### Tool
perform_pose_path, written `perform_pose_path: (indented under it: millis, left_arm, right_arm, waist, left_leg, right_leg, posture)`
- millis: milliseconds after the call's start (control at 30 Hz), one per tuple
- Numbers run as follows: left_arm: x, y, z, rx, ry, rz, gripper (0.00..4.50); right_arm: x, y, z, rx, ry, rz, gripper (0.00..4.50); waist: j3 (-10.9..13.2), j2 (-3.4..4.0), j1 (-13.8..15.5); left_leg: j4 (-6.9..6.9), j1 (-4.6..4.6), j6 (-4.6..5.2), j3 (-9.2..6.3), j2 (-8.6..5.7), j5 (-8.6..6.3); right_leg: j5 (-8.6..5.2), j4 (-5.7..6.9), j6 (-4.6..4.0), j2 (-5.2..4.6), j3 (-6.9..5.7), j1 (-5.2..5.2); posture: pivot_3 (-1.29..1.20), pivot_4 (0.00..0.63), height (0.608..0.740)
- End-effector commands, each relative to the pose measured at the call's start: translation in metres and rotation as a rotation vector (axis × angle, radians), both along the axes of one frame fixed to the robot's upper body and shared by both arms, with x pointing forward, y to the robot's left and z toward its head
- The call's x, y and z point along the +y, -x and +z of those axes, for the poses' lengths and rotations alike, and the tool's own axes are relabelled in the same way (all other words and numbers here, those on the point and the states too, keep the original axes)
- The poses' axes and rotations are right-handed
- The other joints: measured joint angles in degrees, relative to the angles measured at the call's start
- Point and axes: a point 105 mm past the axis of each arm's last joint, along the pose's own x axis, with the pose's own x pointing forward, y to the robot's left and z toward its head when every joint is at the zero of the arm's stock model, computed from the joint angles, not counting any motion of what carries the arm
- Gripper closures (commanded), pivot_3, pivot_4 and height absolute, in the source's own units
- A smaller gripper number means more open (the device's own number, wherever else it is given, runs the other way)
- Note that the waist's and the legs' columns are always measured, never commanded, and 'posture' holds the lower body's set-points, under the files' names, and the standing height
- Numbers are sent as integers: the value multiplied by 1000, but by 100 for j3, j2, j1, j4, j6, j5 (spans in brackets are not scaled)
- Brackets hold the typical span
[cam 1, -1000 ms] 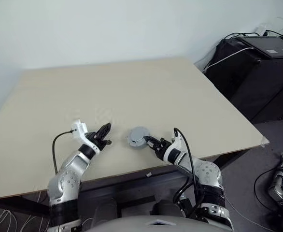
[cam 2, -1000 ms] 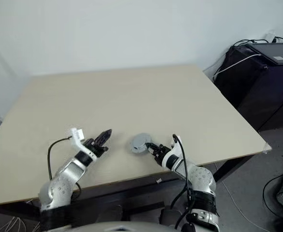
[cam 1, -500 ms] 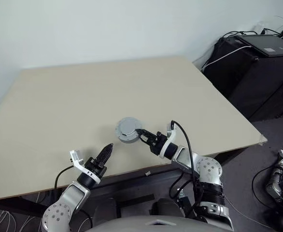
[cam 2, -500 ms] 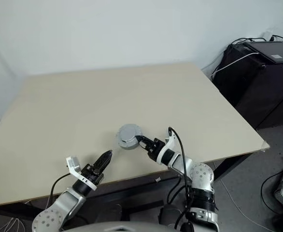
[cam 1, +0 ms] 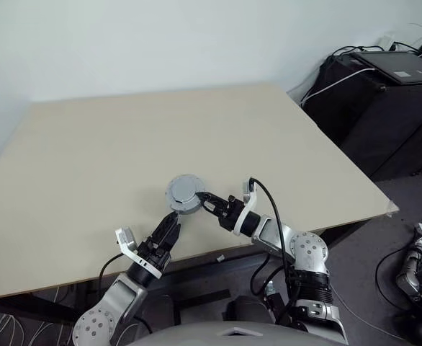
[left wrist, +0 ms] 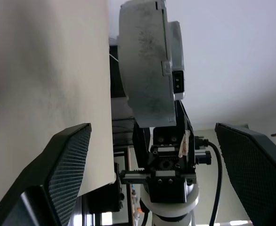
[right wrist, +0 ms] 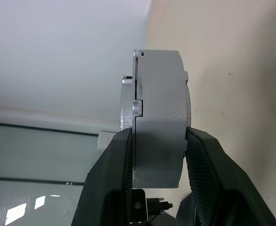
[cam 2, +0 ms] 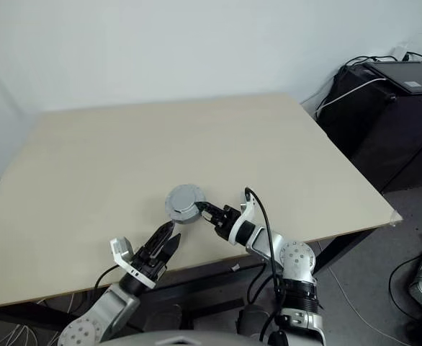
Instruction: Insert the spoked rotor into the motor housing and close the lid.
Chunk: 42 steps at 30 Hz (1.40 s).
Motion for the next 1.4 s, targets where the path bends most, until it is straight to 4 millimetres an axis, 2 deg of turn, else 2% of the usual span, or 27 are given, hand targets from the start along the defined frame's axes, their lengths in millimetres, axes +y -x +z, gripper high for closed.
perform_pose_path:
  millis: [33,300,733,833,1000,1033,1400]
  left_arm:
    - [-9,-9,10,-36,91,50,35]
    - [-4,-15,16,-67,144,105,35]
    - [-7,-16,21,-78,143,91,35]
    - [-6,-17,22,-76,144,101,545]
    - [-6,-17,23,-77,152,111,2146]
    - [-6,-17,24,-76,153,112,2341]
    - [-4,-17,26,-80,132,132,2346]
  right_arm:
    - [25,11,26,-60,-127,65,3171]
    - [30,22,24,-48,-115,127,3171]
    - [33,28,23,-38,-125,161,3171]
    - [33,28,23,-39,-125,160,3171]
    - [33,28,23,-40,-123,160,3171]
    - [32,28,22,-40,-123,159,3171]
    - [25,21,20,-111,-35,101,3171]
  waist:
    - [0,0,-2]
    - [1,-2,-1]
    - [1,-3,1]
    - [1,-3,2]
    - [2,-5,2]
    - [2,-5,2]
    - [3,-7,3]
  left_leg:
    - [-1,0,0,0,0,0]
    - [-4,-13,0,2,-1,0]
    - [-4,-13,0,2,-3,0]
    - [-4,-13,0,2,-3,0]
    - [-4,-14,0,3,-3,0]
    - [-4,-14,0,2,-2,0]
    - [-4,-14,0,3,-3,0]
  right_leg:
    - [0,-1,0,0,0,0]
    - [0,-2,-1,0,3,-15]
    - [0,-2,0,0,2,-15]
    - [0,-2,0,0,2,-14]
    - [0,-2,0,0,1,-15]
    - [0,-2,0,1,1,-15]
    - [0,-2,0,0,1,-14]
  posture:
    - [0,0,740]
    - [0,0,740]
    - [0,0,740]
    - [0,0,740]
    - [0,0,740]
    - [0,0,740]
    - [0,0,740]
